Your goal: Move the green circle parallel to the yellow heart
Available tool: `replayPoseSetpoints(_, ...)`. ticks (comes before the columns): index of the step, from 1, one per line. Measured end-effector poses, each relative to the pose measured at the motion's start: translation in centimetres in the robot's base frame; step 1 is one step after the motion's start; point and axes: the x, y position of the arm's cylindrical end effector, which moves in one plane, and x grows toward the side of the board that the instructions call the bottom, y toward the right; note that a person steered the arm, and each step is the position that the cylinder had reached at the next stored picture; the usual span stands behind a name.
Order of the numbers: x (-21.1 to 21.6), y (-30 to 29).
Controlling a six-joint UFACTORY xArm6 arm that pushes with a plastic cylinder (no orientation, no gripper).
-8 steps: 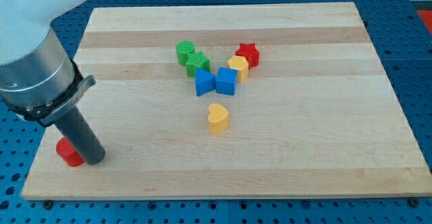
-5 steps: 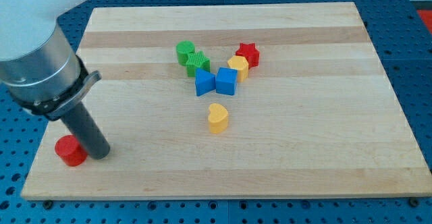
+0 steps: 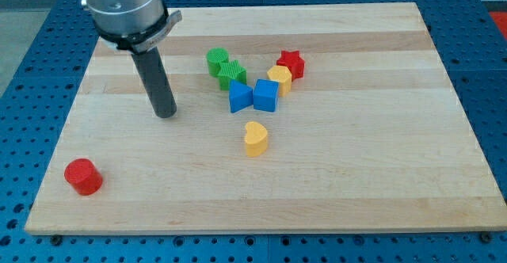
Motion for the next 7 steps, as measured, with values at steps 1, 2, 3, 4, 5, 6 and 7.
replayPoseSetpoints(1,-2.3,0.0)
replayPoseSetpoints(2,-4.6,0.1)
replayPoseSetpoints(3,-6.3,0.2)
replayPoseSetpoints(4,-7.7,0.6)
replayPoseSetpoints(5,-8.4,1.3)
replayPoseSetpoints(6,-9.4,2.4)
replayPoseSetpoints(7,-10.6,3.6)
